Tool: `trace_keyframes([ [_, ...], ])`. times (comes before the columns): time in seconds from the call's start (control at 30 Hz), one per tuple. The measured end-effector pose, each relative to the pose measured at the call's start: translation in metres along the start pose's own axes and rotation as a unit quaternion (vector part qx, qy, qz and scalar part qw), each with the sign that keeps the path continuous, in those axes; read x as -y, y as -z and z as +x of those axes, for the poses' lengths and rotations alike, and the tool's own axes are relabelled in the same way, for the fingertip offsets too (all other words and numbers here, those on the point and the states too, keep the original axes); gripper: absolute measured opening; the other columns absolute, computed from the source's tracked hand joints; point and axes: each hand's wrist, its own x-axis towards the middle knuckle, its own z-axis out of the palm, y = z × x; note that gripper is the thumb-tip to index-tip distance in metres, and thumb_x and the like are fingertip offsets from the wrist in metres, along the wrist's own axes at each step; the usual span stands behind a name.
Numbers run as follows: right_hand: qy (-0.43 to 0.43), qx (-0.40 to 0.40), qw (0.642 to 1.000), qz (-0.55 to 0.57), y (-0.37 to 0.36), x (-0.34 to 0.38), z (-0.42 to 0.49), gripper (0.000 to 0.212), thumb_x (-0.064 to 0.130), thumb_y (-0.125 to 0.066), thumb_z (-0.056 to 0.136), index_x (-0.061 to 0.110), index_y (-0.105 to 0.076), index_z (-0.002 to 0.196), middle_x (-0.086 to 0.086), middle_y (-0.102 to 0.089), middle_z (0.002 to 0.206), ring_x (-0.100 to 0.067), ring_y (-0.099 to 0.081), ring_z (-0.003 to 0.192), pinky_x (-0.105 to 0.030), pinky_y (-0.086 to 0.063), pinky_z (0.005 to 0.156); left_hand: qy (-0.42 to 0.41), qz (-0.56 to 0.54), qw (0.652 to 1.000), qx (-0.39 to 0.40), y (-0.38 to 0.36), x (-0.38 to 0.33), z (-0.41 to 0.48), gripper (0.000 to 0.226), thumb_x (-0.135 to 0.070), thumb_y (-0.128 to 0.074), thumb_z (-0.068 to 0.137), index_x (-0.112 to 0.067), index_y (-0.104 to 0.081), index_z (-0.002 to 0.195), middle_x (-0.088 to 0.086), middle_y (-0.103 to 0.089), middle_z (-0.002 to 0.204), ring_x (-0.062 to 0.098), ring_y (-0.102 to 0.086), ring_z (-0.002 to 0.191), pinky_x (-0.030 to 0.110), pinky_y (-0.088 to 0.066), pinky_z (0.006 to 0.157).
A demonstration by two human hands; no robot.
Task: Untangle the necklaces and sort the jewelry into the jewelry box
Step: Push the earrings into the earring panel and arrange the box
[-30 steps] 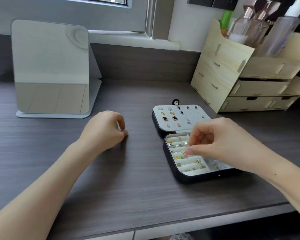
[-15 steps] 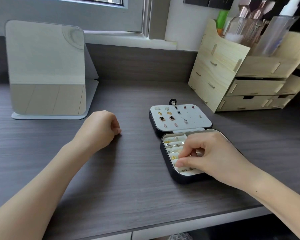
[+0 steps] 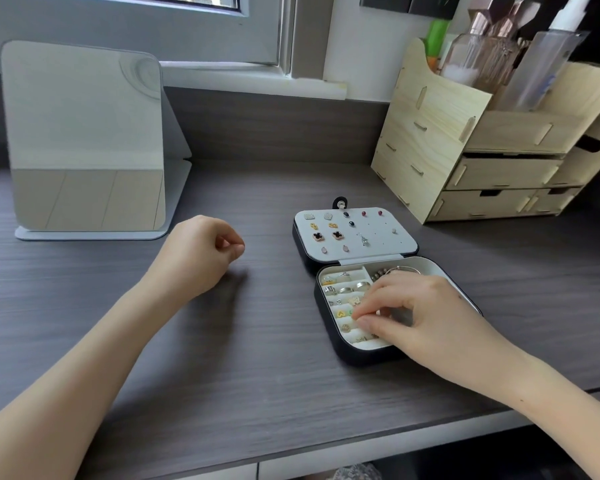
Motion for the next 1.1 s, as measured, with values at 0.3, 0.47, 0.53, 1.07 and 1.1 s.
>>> trace_keyframes([
  [0.3, 0.002, -0.055, 0.998, 0.008, -0.007, -0.003, -0.003, 0.011, 0.011, -0.078, 0.071, 0.020, -0.072, 0.071, 0.013, -0.063, 0.068, -0.004, -0.055, 0.070, -0.008, -0.038, 0.066, 0.026, -0.138, 0.990, 0.026, -0.001, -0.006, -0.003, 0.010, -0.021, -0.070, 0.082, -0.022, -0.069, 0.072, 0.003, -0.066, 0.072, 0.013, -0.056, 0.066, 0.025, -0.043, 0.065],
  [0.47, -0.017, -0.047, 0.999, -0.006, -0.007, -0.009, -0.003, 0.010, 0.019, -0.079, 0.073, 0.023, -0.071, 0.067, 0.008, -0.058, 0.076, -0.010, -0.050, 0.077, -0.009, -0.034, 0.068, 0.048, -0.219, 0.973, 0.051, -0.001, -0.011, -0.005, 0.011, -0.021, -0.071, 0.082, -0.024, -0.070, 0.071, 0.002, -0.066, 0.066, 0.013, -0.053, 0.060, 0.031, -0.046, 0.066],
  [0.53, 0.000, -0.040, 0.999, -0.022, -0.006, -0.011, -0.004, 0.006, 0.026, -0.074, 0.075, 0.024, -0.072, 0.069, 0.010, -0.056, 0.079, -0.008, -0.050, 0.081, -0.009, -0.033, 0.072, 0.062, -0.241, 0.966, 0.068, 0.000, -0.012, -0.005, 0.010, -0.022, -0.071, 0.081, -0.023, -0.071, 0.071, 0.003, -0.067, 0.069, 0.014, -0.054, 0.062, 0.032, -0.046, 0.065],
  [1.07, 0.023, -0.161, 0.973, 0.167, 0.035, 0.015, 0.015, 0.008, 0.029, -0.070, 0.082, 0.032, -0.072, 0.089, 0.009, -0.069, 0.085, -0.015, -0.062, 0.079, -0.029, -0.051, 0.073, 0.129, -0.594, 0.770, 0.193, 0.025, -0.069, -0.016, 0.014, -0.007, -0.065, 0.068, -0.004, -0.063, 0.082, 0.006, -0.066, 0.069, 0.011, -0.065, 0.062, 0.017, -0.053, 0.058],
  [1.1, 0.023, -0.169, 0.969, 0.181, 0.035, 0.017, 0.019, 0.010, 0.028, -0.069, 0.081, 0.032, -0.071, 0.090, 0.010, -0.070, 0.085, -0.012, -0.063, 0.079, -0.027, -0.051, 0.073, 0.122, -0.606, 0.758, 0.207, 0.024, -0.079, -0.016, 0.014, -0.007, -0.065, 0.068, -0.003, -0.063, 0.082, 0.007, -0.066, 0.070, 0.011, -0.065, 0.063, 0.017, -0.053, 0.058],
])
